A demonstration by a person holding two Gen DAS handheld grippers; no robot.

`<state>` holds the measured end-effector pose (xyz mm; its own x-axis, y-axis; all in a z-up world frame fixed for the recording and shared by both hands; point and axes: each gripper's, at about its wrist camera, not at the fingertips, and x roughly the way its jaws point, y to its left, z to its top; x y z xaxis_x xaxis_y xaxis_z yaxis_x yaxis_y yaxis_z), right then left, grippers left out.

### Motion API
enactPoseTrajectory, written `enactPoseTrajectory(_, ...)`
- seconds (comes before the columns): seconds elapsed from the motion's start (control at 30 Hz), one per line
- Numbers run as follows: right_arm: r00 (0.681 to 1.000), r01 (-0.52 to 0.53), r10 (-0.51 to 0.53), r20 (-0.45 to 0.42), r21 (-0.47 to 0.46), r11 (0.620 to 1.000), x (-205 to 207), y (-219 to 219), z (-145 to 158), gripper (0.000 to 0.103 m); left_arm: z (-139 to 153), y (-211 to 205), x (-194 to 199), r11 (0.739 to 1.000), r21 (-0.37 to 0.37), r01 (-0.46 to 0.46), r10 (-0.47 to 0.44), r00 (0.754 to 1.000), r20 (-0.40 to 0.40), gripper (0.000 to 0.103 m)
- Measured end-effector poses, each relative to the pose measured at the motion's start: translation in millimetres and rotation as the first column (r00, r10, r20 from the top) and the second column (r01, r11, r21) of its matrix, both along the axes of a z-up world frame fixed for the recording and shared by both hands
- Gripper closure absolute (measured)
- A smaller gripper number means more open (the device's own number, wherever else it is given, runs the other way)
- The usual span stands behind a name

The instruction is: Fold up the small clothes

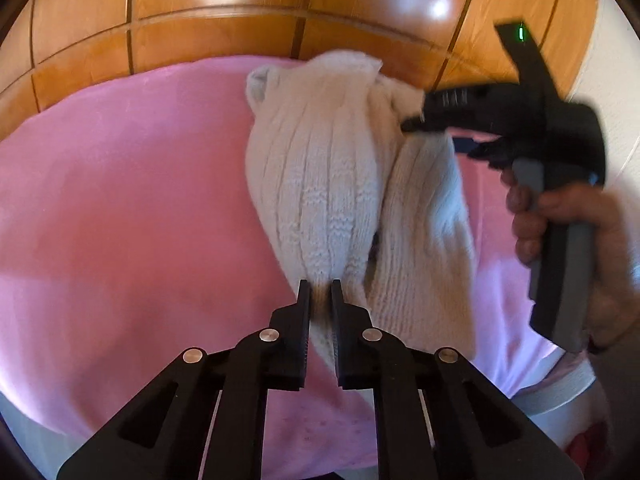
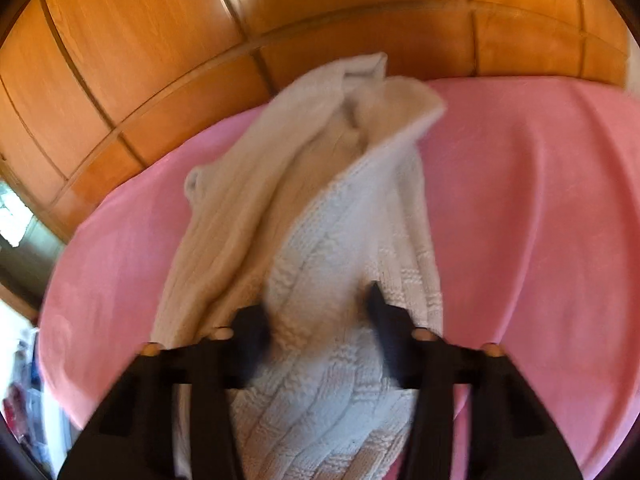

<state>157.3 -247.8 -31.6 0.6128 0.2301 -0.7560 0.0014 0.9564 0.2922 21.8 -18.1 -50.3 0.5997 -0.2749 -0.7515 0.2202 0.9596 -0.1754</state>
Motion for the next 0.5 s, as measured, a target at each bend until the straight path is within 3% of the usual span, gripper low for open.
enactPoseTrajectory(0.1,0.998,-0.033,0.037,0.053,-0.066,0.997,-12.3,-11.8,16.0,0.085,19.3,17.1,2.5,0.999,-0.039,-0.018,0.019,0.999,0.040,0.100)
enactPoseTrajectory(0.27,0.989,0.009,0.020,0.147,-0.197,0.980,-25.1,-47.4,43.0,0.091,52.2,58.7,21.4,0.989,-0.112,-0.096,0.106,0.991,0.087,0.101)
enactPoseTrajectory(0.4,0.982,0.124,-0.065,0.177,-0.348,0.929,-16.2,-90.5,51.5,0.102,73.9,85.4,48.8,0.983,-0.056,-0.174,0.180,0.972,0.151,0.102)
enactPoseTrajectory(0.5,0.970,0.223,-0.154,0.186,-0.444,0.868,-1.1,-128.8,52.3,0.103,86.1,99.4,75.3,0.971,0.020,-0.236,0.227,0.952,0.206,0.102)
